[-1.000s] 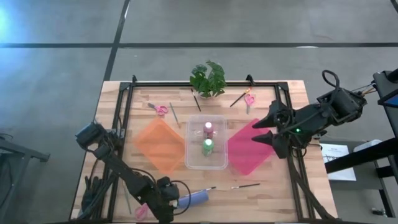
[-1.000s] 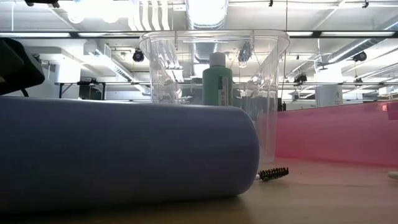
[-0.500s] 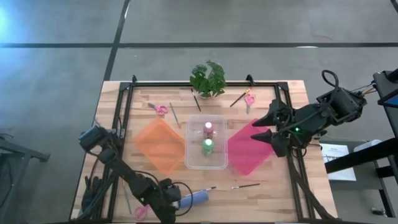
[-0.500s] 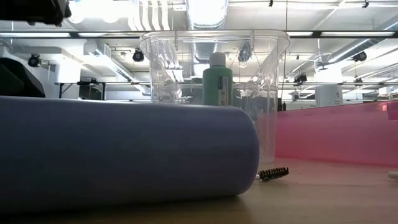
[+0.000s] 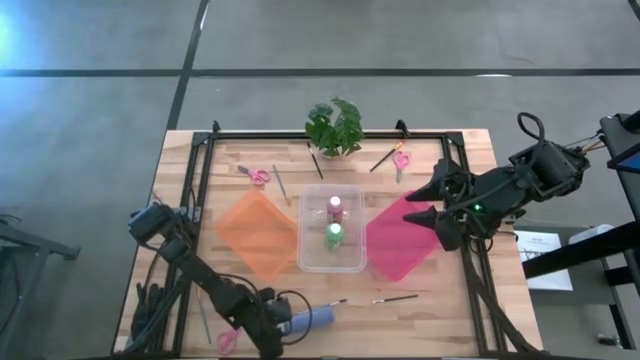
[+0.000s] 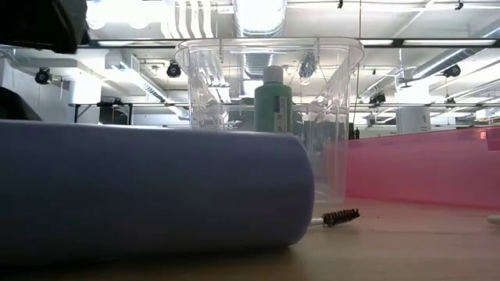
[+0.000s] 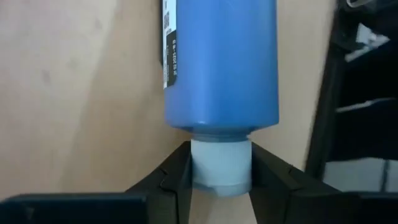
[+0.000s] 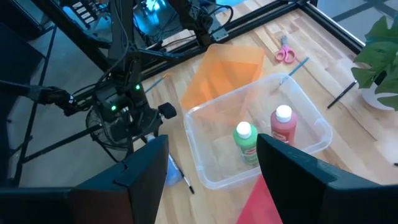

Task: Pick & Place Paint Supplies
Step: Move the blue paint bottle to the bottom left of the table

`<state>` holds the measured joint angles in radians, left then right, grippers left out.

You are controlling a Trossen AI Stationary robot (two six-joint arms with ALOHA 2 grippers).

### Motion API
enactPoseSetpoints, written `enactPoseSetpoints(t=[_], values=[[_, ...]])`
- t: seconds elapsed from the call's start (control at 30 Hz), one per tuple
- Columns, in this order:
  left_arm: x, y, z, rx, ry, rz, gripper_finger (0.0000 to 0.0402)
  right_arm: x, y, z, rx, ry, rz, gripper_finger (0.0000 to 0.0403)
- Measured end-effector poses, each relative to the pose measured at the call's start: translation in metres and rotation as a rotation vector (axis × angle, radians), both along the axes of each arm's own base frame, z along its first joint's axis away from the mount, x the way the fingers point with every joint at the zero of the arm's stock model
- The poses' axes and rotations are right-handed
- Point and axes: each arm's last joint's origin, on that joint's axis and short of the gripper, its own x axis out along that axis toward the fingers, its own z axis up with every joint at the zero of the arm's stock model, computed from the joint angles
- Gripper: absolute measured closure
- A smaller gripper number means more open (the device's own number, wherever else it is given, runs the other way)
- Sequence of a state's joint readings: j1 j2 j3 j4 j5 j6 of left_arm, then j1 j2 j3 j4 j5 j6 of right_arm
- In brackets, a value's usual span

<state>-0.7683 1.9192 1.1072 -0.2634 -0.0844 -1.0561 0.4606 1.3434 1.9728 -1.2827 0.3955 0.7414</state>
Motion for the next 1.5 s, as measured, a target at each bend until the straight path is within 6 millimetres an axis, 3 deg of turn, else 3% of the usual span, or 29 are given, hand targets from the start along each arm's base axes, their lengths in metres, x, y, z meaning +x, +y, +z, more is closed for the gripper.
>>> enactPoseSetpoints(t=[0.2,0.43,0.73,1.0,1.23,1.5], values=[[-0.003,0.001,0.017,-0.047,-0.014,-0.013,0.0282,0.000,0.000,0.000,0.001,-0.004,-0.001,0.0162],[-0.017,0.014,0.057,-0.094,0.025,-0.027,0.0282,0.001,0.000,0.001,-0.003,-0.014,0.005,0.0162],[-0.041,0.054,0.114,-0.100,0.238,-0.095,0.0282,0.001,0.000,0.002,-0.040,-0.022,0.001,0.0162],[-0.028,0.097,0.144,-0.119,0.453,-0.145,0.0282,0.001,-0.001,0.001,-0.063,-0.025,-0.008,0.0162],[-0.015,0.125,0.152,-0.175,0.625,-0.108,0.0282,-0.001,-0.002,0.002,-0.069,-0.029,-0.016,0.0162],[0.005,0.109,0.147,-0.337,0.794,-0.116,0.0282,-0.002,-0.003,0.000,-0.082,-0.020,-0.028,0.0162]])
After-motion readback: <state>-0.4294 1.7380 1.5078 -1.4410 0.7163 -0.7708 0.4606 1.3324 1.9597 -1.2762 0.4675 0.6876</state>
